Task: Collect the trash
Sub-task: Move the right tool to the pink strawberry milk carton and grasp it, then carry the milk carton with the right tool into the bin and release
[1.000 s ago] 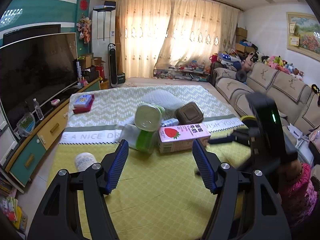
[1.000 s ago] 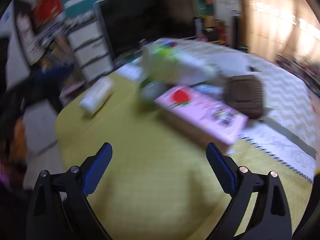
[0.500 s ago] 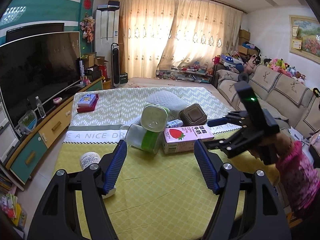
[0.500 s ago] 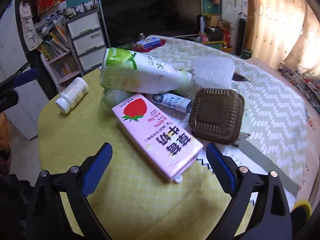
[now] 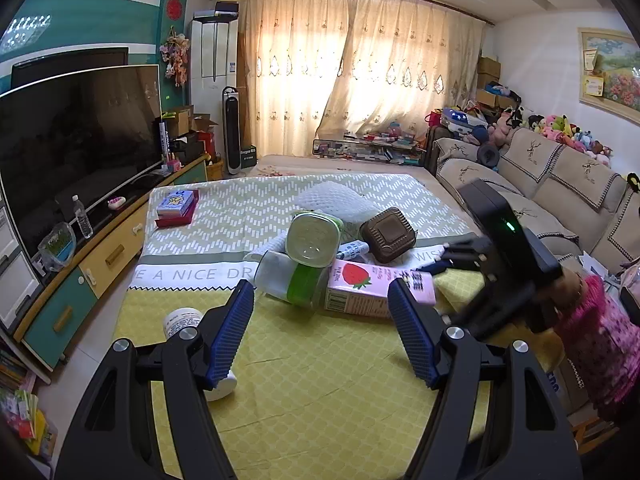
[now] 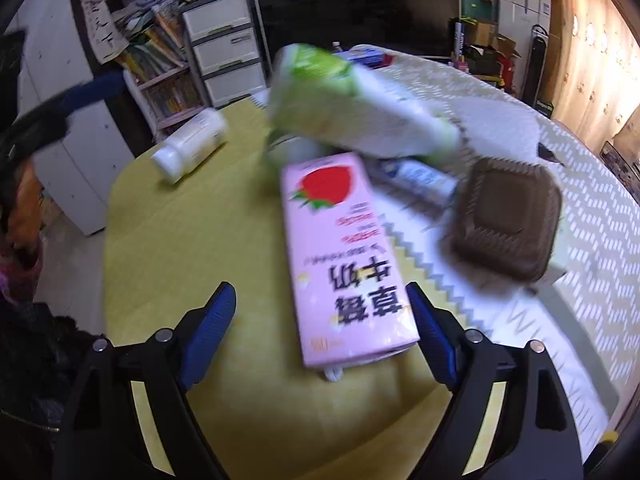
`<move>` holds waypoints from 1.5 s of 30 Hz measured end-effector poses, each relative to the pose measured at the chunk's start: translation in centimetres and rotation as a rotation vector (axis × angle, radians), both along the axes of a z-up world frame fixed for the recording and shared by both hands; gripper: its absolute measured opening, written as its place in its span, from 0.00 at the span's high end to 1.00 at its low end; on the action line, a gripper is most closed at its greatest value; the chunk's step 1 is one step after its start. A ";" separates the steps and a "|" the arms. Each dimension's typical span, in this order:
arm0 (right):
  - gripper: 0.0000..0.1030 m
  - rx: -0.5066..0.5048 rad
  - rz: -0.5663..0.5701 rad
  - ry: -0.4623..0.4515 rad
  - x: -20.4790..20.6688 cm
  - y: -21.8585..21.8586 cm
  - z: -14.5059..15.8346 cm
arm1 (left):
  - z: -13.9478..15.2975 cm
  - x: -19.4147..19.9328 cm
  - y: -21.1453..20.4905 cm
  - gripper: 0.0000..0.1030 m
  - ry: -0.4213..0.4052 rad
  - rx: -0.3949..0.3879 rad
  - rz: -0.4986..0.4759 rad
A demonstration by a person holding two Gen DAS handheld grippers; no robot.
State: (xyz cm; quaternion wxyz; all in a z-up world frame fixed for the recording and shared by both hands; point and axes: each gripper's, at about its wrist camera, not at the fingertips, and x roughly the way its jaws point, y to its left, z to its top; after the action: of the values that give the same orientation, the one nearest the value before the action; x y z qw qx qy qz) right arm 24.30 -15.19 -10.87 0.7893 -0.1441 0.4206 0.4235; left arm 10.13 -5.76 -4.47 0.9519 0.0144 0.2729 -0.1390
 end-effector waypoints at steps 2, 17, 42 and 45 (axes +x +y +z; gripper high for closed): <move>0.22 -0.022 -0.037 -0.014 -1.1 0.4 -0.3 | -0.1 0.1 0.2 0.33 0.001 -0.001 0.002; 0.53 0.069 -0.257 -0.057 -2.3 -1.2 -0.2 | -0.7 0.0 -0.1 0.33 0.014 -0.002 -0.004; 0.53 -0.016 -1.172 -0.109 -7.6 -27.1 -1.5 | -0.9 0.2 -2.2 0.33 0.017 0.020 -0.049; 0.53 -0.052 -1.256 -0.062 -6.6 -30.1 -3.4 | -1.0 0.3 -2.5 0.33 0.018 0.026 -0.049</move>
State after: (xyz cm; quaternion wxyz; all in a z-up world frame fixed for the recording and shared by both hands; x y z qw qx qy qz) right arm 17.66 -45.31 -14.24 0.8957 0.0990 0.4119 -0.1356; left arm 10.47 -8.21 -5.47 0.9453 0.0323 0.2829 -0.1589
